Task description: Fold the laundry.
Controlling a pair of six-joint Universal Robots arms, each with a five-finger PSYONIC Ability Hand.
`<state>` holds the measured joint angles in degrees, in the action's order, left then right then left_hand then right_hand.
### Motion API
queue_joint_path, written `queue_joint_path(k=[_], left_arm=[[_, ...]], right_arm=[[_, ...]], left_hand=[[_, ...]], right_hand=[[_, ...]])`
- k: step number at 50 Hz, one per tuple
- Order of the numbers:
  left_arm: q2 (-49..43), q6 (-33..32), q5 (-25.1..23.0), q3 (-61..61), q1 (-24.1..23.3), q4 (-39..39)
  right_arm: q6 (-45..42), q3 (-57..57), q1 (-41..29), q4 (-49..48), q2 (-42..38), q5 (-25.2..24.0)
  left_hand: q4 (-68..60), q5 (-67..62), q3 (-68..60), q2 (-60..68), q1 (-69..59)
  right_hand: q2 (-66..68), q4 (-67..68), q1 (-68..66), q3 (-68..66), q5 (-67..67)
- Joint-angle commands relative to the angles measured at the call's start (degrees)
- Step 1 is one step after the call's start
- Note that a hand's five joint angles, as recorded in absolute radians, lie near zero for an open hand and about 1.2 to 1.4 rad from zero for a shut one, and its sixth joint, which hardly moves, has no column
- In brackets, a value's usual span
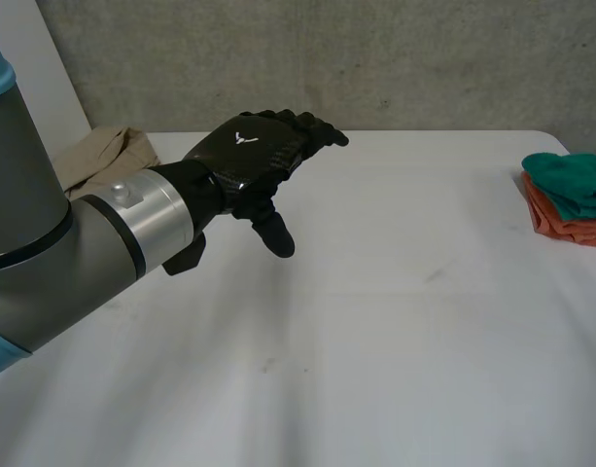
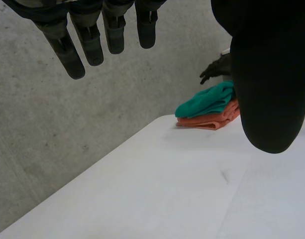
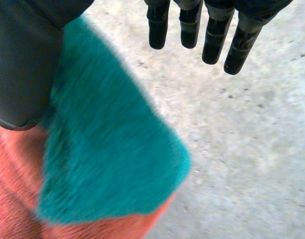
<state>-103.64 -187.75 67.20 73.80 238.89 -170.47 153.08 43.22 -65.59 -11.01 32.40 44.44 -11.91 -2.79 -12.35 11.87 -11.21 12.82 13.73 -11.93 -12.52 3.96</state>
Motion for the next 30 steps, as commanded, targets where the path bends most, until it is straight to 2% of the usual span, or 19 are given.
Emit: queue_joint_path(k=[1, 6, 10, 16, 20, 24, 28, 30], left_arm=[[0.02, 0.45, -0.05, 0.12, -0.44, 0.05], [0.1, 0.54, -0.05, 0.38, -0.44, 0.05], [0.19, 0.54, -0.14, 0.38, -0.44, 0.05], [0.19, 0.54, -0.05, 0.3, -0.44, 0.05], [0.19, 0.45, 0.04, 0.3, -0.36, -0.04], [0.1, 0.45, 0.91, 0.3, 0.08, -0.65], [0.1, 0.63, 6.26, 0.56, 1.22, -2.67], [0.1, 0.63, 12.76, 1.0, 2.8, -4.16]], right_arm=[[-1.91, 1.43, -0.42, 5.38, 10.91, 11.69], [-2.7, 2.48, -2.16, 8.01, 17.51, 21.37], [-2.7, 3.18, -7.16, 10.91, 22.69, 25.42], [-0.07, 8.8, -15.26, 12.59, 28.59, 27.37], [4.94, 15.91, -23.25, 12.06, 33.78, 28.07], [11.09, 27.58, -30.98, 8.3, 38.7, 32.27], [12.07, 36.38, -38.01, 1.2, 40.9, 37.54], [12.07, 38.86, -40.4, -1.55, 41.08, 39.49]], left_hand=[[-0.83, 0.05, -0.39, 0.87, -1.53], [-1.0, -0.11, -0.55, 1.04, -1.7], [-1.0, -0.11, -0.56, 1.04, -1.7], [-0.83, 0.05, -0.39, 0.87, -1.53], [-0.66, 0.22, -0.22, 0.7, -1.36], [-0.83, 0.06, -0.39, 0.87, -1.53], [-1.0, -0.11, -0.56, 1.04, -1.7], [-1.17, -0.28, -0.72, 1.21, -1.87]], right_hand=[[-2.82, -3.73, 1.93, 2.52, -3.96], [-2.82, -3.73, 1.93, 2.52, -3.96], [-2.82, -3.73, 1.93, 2.52, -3.96], [-2.82, -3.73, 1.93, 2.52, -3.96], [-2.82, -3.73, 1.93, 2.52, -3.96], [-2.82, -3.73, 1.93, 2.52, -3.96], [-2.82, -3.73, 1.93, 2.52, -3.96], [-2.82, -3.73, 1.93, 2.52, -3.96]])
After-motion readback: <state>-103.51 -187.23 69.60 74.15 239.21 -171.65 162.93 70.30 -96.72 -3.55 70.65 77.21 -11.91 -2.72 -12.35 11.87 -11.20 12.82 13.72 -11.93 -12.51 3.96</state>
